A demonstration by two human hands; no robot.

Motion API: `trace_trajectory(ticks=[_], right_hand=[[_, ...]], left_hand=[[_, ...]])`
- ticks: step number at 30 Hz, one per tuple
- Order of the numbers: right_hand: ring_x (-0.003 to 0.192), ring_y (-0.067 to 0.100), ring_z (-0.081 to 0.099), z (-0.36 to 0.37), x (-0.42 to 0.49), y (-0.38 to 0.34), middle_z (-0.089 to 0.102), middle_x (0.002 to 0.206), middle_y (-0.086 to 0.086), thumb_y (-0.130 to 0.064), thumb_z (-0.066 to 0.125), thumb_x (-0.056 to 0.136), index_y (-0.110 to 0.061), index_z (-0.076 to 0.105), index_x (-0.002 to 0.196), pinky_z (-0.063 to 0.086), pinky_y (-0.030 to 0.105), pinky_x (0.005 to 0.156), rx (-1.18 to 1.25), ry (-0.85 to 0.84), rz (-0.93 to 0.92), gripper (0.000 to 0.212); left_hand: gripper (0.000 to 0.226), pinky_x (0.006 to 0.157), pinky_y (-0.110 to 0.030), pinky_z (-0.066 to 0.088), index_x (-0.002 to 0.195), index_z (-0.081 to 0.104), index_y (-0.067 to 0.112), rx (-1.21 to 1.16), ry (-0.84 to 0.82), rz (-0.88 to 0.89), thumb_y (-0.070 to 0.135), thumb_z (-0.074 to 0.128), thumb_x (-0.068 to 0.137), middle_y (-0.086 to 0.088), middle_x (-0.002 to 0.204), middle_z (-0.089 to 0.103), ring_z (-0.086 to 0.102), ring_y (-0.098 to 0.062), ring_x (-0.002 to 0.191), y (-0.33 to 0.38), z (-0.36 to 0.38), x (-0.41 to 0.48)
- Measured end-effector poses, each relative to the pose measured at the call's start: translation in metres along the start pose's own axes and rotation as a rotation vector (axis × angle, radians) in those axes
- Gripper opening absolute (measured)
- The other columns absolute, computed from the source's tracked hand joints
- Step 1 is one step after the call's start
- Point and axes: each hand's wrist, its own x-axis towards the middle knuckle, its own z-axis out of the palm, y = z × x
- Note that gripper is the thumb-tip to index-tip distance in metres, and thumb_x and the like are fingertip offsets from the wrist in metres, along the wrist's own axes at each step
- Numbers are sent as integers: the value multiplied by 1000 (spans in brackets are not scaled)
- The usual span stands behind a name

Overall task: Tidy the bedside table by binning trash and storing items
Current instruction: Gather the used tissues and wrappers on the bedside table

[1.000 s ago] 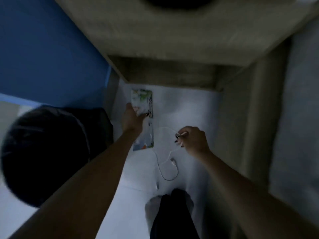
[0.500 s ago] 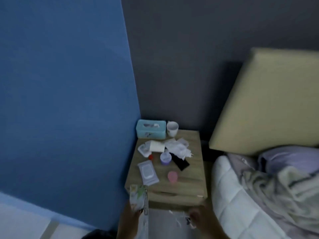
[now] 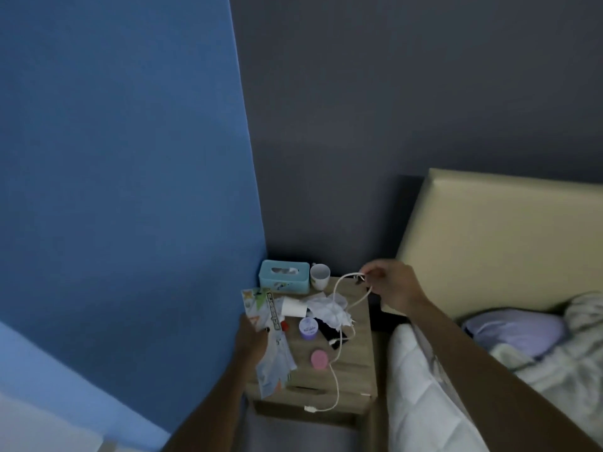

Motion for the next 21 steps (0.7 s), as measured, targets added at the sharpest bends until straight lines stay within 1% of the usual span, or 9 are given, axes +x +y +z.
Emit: trace_trajectory(ticks=[2, 4, 8, 11, 13, 15, 18, 19, 21], right_hand=[[59, 5, 59, -4, 23, -7, 62, 54, -18, -2, 67, 81, -34, 65, 65, 49, 24, 67, 12, 5, -4, 36], [59, 5, 58, -3, 47, -6, 61, 51, -18, -3, 69, 80, -34, 64, 65, 48, 21, 65, 20, 3, 3, 35], [72, 17, 67, 7, 95, 9, 66, 65, -8, -2, 68, 81, -35, 68, 63, 56, 34, 75, 37, -3, 51, 37], [85, 24, 70, 23, 124, 22, 72, 79, 3, -6, 65, 84, -19, 75, 83, 56, 44, 86, -5, -75, 119, 16], [84, 24, 70, 39, 138, 32, 72, 80, 5, -6, 59, 88, -15, 74, 85, 56, 46, 85, 15, -83, 181, 18], [84, 23, 70, 57, 154, 50, 70, 78, 2, -6, 57, 88, -16, 75, 86, 56, 45, 85, 35, -75, 218, 20], [85, 21, 68, 88, 176, 80, 68, 82, -2, -10, 57, 90, -14, 75, 92, 53, 32, 81, -27, -103, 211, 19], [85, 20, 68, 97, 180, 88, 69, 84, -1, -10, 57, 90, -14, 75, 93, 50, 28, 78, -36, -110, 213, 19], [87, 21, 67, 123, 189, 113, 73, 90, 4, -10, 58, 89, -12, 74, 94, 45, 24, 74, -27, -112, 243, 17]], left_hand=[[45, 99, -41, 44, 132, 39, 2, 13, 17, -11, 0, 52, 89, -23, 133, 51, 51, -39, 121, 11, 2, 22], [46, 101, -43, 44, 131, 39, 1, 8, 16, -20, -1, 53, 88, -23, 134, 51, 51, -39, 122, 21, 7, 48], [45, 99, -40, 42, 131, 39, -1, 33, -1, -35, 1, 56, 89, -24, 134, 51, 51, -38, 122, 34, 19, 99], [47, 94, -39, 45, 128, 42, -2, 29, -29, -83, 2, 62, 86, -22, 129, 54, 54, -38, 119, 29, 34, 133], [47, 90, -39, 49, 124, 50, -2, -10, -33, -112, 4, 69, 82, -19, 122, 60, 59, -36, 112, 15, 45, 159], [40, 86, -41, 54, 116, 60, -2, -58, -51, -177, 7, 72, 78, -19, 114, 66, 64, -35, 103, -11, 63, 189], [37, 85, -42, 55, 111, 64, 8, -72, -127, -342, 22, 72, 78, -16, 112, 66, 64, -30, 93, -84, 106, 240], [34, 83, -39, 54, 108, 63, 10, -65, -147, -412, 29, 70, 81, -17, 112, 65, 62, -27, 88, -112, 122, 254], [30, 66, -29, 49, 98, 61, 15, -52, -131, -523, 41, 63, 85, -14, 105, 65, 57, -18, 76, -169, 152, 280]])
